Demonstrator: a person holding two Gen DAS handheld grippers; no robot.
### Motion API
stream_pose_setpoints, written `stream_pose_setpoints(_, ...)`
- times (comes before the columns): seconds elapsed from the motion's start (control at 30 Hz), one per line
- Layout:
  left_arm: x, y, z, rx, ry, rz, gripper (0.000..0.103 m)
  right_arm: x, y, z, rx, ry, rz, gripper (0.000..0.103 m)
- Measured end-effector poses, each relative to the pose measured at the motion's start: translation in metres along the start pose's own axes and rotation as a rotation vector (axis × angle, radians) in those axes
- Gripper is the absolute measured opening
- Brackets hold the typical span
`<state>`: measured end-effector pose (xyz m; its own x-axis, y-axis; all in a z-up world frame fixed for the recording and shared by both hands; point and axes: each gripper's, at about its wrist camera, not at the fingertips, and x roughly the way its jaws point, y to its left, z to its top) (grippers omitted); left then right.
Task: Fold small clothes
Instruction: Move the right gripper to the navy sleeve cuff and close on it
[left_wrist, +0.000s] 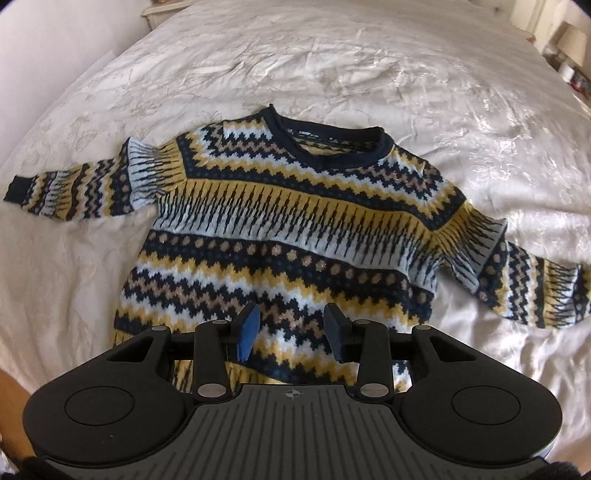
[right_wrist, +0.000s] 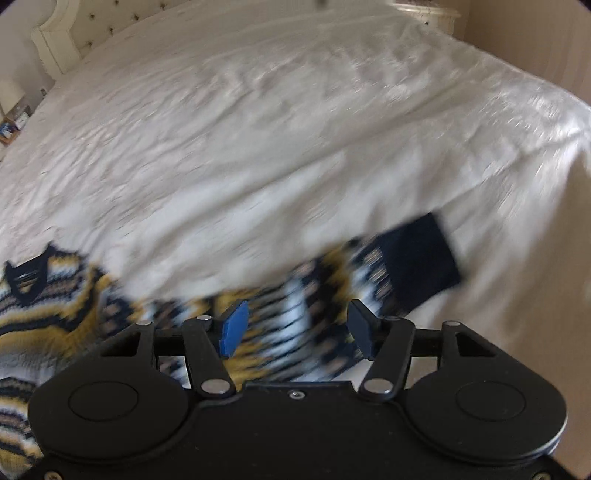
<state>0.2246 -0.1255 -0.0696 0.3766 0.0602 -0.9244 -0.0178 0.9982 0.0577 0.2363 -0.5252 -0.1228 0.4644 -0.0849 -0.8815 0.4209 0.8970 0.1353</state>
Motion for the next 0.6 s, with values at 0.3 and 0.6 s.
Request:
stream_pose_setpoints(0.3,-0.008,-0.020,0.001,-0.022,-0.006,0.048,0.037,0.029,-0.072,0.030,0.003,-0.013,-0.086,0.071)
stream_pose_setpoints(0.6,-0.012,-0.036,0.004,0.010,-0.007,0.082,0.038,0.065,-0.099,0.024,-0.023,0.065,0.060,0.073)
